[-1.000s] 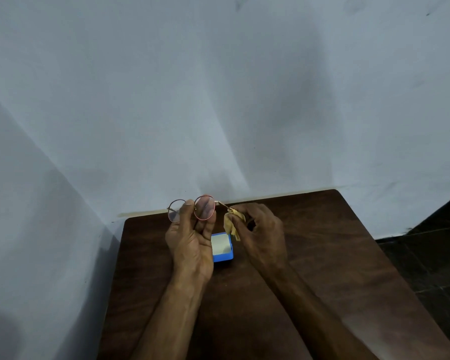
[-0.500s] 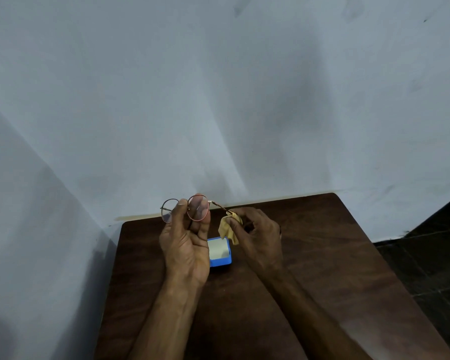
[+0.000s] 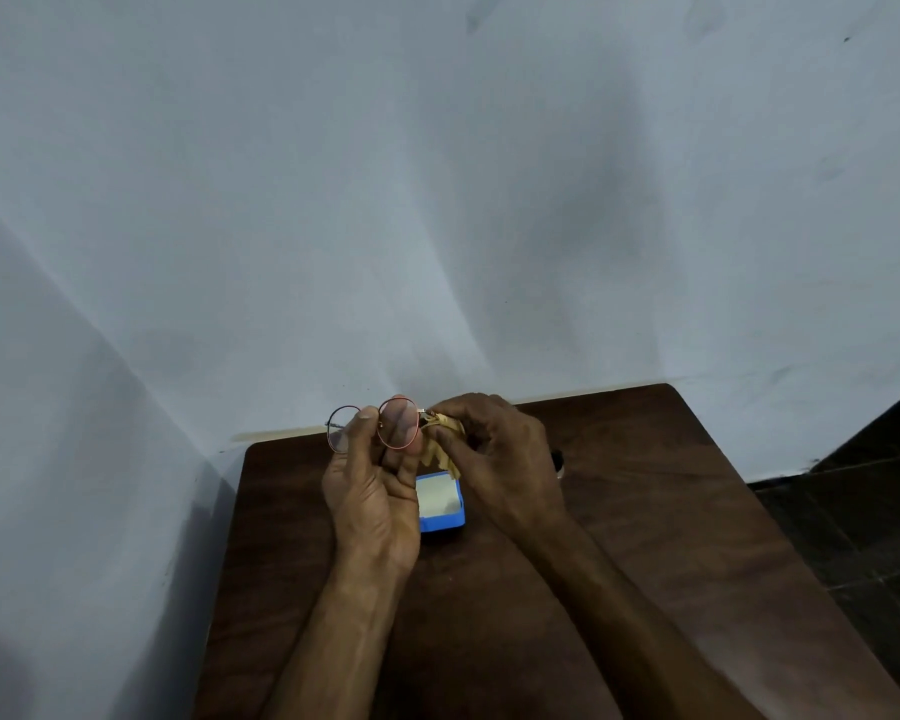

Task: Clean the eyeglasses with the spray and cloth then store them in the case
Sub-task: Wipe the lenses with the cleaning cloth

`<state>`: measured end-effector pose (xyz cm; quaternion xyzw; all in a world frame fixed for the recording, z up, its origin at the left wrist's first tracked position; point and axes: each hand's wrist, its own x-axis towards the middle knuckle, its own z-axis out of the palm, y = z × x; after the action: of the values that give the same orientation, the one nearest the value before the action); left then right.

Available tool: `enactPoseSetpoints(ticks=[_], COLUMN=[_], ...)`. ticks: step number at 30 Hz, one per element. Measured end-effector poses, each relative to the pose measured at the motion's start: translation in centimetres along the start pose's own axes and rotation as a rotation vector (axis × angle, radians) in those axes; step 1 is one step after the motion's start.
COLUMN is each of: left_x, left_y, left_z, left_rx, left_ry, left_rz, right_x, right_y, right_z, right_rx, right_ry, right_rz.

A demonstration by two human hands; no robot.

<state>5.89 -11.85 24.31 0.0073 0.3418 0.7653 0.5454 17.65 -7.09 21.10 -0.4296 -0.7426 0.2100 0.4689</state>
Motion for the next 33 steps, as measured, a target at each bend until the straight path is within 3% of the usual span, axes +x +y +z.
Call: enactPoseSetpoints(ticks=[2,6,13,18,28,33], left_x=[0.0,-0.1,-0.6,-0.5,-0.1,-0.4], left_y=[0.0,0.3,0.9,0.9,0.8,1.2], left_z=[-0.1,0.1,0.5,0.3,-0.1,-0.2], left_rx=[-0.001,-0.01,-0.054,-0.104,-0.13,-0.084], left_ry=[-0.004,-0.014,-0.036,-0.064,-0.063,-0.054], left_rz=[0.005,-0.001,-0.012,-0.044,-0.044,-0.026], right_x=[-0.1,-0.5,-2.0,-2.4,-4.0,-4.3], right_y=[-0.1,0.8,2.6,2.8,3.0,3.9], right_z=[0.1,0.5,1.7,2.3,4.2,4.1], right_rx=[-0.07,-0.104,0.189,0.459,0.752,0.704], right_ry=[0.027,0.065,0.036,-0.036,-0.223,-0.134], right_rz=[-0.09,-0.088,0.315,0.457,0.534,0.569])
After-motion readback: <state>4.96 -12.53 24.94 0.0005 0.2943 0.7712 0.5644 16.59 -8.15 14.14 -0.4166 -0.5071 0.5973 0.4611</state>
